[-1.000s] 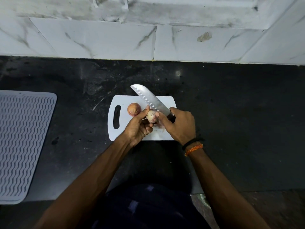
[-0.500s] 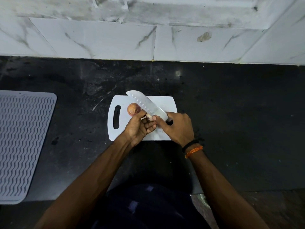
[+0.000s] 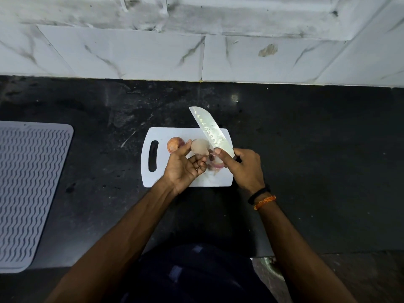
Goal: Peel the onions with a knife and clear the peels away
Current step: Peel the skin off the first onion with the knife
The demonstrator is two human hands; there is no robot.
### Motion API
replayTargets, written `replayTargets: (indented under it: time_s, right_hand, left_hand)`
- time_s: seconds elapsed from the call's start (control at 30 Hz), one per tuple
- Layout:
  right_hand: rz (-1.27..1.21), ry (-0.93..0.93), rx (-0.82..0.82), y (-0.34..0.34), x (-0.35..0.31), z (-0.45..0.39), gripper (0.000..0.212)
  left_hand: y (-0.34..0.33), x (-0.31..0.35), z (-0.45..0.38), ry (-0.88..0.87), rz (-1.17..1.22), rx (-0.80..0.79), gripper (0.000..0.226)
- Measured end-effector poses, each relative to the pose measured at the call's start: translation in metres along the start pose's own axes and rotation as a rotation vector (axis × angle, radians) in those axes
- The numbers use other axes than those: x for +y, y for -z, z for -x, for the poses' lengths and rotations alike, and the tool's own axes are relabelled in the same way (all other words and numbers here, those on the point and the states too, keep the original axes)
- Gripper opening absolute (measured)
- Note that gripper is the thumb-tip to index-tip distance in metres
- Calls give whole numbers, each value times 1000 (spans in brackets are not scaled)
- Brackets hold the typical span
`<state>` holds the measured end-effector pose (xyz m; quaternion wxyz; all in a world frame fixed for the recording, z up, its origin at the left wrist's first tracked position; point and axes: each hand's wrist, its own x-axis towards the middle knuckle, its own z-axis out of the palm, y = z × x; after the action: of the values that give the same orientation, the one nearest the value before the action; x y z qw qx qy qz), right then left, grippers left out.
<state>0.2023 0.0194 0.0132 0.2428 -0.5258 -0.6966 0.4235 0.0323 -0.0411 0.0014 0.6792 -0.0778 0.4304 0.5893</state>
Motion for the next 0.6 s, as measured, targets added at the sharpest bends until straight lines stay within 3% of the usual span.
replayTargets:
  time_s: [0.23, 0.6]
  right_hand:
    - [-118, -90, 50, 10, -5, -3, 31]
    - [46, -66, -57, -4, 6, -6, 29]
  left_hand:
    - [2, 0, -1, 36, 53, -35, 29]
    - [1, -2, -2, 23, 75, -15, 23]
